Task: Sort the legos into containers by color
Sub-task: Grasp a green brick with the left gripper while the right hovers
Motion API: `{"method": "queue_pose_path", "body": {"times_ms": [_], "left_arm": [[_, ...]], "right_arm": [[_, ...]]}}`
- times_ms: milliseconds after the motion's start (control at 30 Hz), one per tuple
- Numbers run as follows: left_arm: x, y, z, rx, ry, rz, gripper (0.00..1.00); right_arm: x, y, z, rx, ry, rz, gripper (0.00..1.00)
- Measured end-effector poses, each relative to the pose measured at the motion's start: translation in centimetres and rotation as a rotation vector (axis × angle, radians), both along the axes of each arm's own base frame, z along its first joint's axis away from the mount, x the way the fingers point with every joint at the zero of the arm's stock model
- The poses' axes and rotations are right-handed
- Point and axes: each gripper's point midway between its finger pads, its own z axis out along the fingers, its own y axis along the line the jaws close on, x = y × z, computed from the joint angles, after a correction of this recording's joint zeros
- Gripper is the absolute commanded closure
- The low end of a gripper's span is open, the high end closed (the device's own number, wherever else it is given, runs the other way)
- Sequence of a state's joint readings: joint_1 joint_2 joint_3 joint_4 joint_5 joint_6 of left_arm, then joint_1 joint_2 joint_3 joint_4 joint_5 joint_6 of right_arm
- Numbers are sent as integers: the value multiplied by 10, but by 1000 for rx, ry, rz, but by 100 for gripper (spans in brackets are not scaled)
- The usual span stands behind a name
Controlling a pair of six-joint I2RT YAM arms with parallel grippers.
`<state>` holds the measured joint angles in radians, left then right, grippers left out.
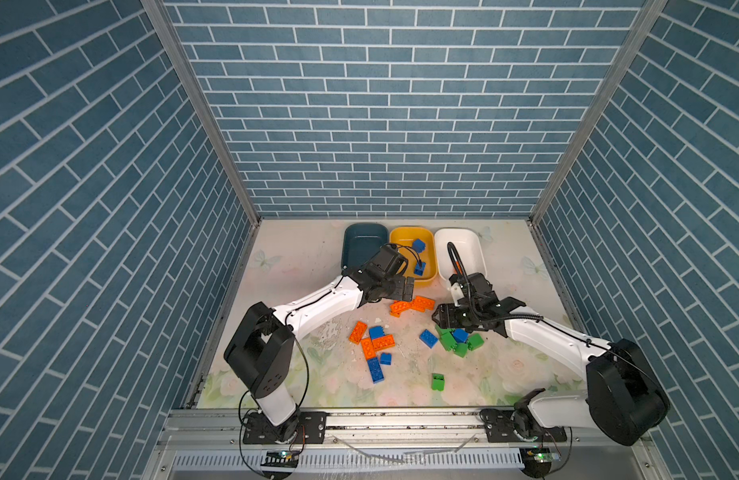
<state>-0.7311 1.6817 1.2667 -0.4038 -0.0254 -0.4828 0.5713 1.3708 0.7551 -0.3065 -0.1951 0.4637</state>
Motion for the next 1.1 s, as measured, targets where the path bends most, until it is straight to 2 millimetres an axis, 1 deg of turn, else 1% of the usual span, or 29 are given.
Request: {"method": "queue_pose_path", "body": {"times_ms": [100,233,433,567,733,800,933,1033,1100], "left_arm": [[3,1,2,-10,-7,14,1],[6,0,4,-22,-14,22,1],[5,1,0,-17,-10,26,1],[3,3,-4,-8,-6,29,1],[2,7,-7,3,-5,35,1],[0,11,-8,8,-4,39,1],[-1,18,-8,10,-7,55,1],[0,24,-8,10,-10,73,1],[-1,28,-8,9,-11,78,1]], "right_arm": [[0,4,-7,-20,24,10,30],[1,9,-11,-30,41,22,35],[-10,20,-23,-43,87,67,39],[-22,36,-30,-25,133,122,40],[-29,63,-27,11,145,196,42],[-30,75,-26,15,145,224,42],[-37,89,-30,11,155,266,41],[-42,95,-31,3,155,289,37],[-41,94,-29,-9,139,284,34]]}}
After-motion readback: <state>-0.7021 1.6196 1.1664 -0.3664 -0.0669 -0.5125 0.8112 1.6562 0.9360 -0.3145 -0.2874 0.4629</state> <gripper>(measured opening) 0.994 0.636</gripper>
